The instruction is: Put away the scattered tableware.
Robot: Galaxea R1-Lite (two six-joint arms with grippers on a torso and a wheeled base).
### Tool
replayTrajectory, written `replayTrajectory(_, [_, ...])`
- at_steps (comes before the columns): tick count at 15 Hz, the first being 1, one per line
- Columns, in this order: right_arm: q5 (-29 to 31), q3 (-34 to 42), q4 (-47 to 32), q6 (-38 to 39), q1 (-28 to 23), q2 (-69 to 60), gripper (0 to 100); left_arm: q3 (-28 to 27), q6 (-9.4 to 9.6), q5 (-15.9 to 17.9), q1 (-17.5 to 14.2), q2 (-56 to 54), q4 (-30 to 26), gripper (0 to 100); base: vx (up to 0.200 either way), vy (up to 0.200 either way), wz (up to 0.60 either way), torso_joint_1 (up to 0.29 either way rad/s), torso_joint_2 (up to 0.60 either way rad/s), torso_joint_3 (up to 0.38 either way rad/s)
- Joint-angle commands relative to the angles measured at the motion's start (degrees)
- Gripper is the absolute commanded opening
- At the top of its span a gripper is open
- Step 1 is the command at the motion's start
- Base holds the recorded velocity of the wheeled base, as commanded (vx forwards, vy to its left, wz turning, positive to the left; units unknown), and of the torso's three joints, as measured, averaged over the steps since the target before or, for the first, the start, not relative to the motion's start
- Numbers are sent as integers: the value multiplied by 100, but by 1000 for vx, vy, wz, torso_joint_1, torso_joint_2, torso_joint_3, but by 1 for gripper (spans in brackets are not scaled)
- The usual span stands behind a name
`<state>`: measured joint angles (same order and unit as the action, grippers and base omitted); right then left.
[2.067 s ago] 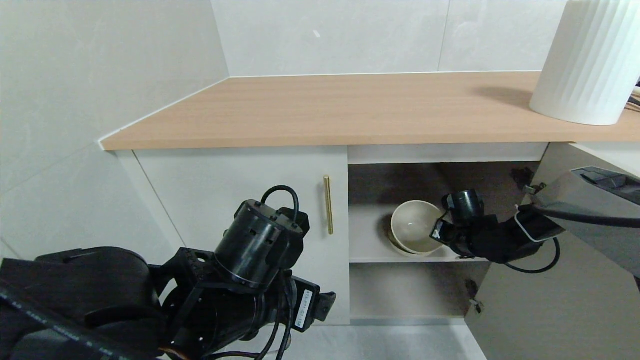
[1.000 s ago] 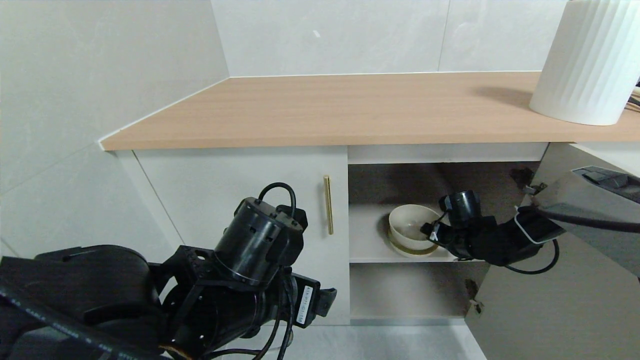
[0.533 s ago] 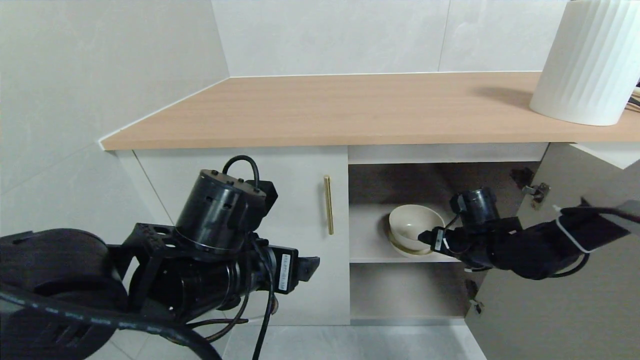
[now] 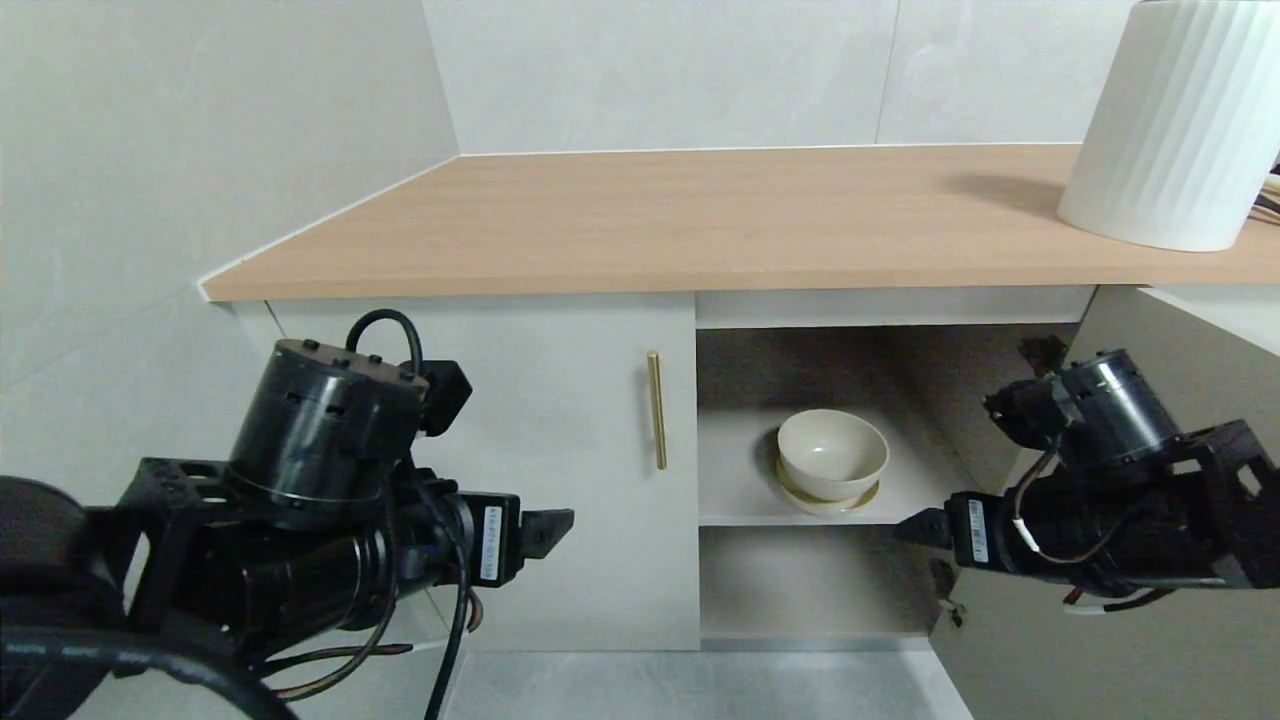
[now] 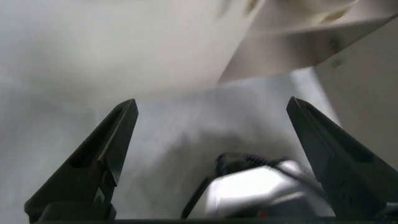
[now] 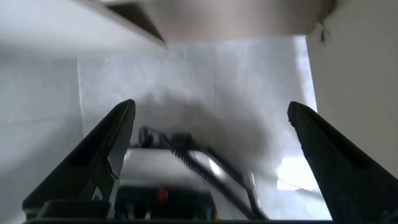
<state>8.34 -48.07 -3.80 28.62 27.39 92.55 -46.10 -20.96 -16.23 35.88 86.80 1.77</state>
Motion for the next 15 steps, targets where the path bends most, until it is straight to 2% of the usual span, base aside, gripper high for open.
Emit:
replayTrajectory(1, [1,377,-6,-6,152,-598,100,374,4,32,-72,-497,-1,100,0,0,0,0,0,0])
replayTrajectory(5, [36,632,-103,-85,627,-923,100,524,13,32,-63,-761,-27,100,0,0,0,0,0,0])
replayTrajectory(7, [36,606,-340,-85,662,-897,100,576,4,32,-54,-717,-27,100,0,0,0,0,0,0])
replayTrajectory(15, [45,632,-376,-85,662,-668,100,638,4,32,7,-646,-19,100,-200,0,0,7,4,4])
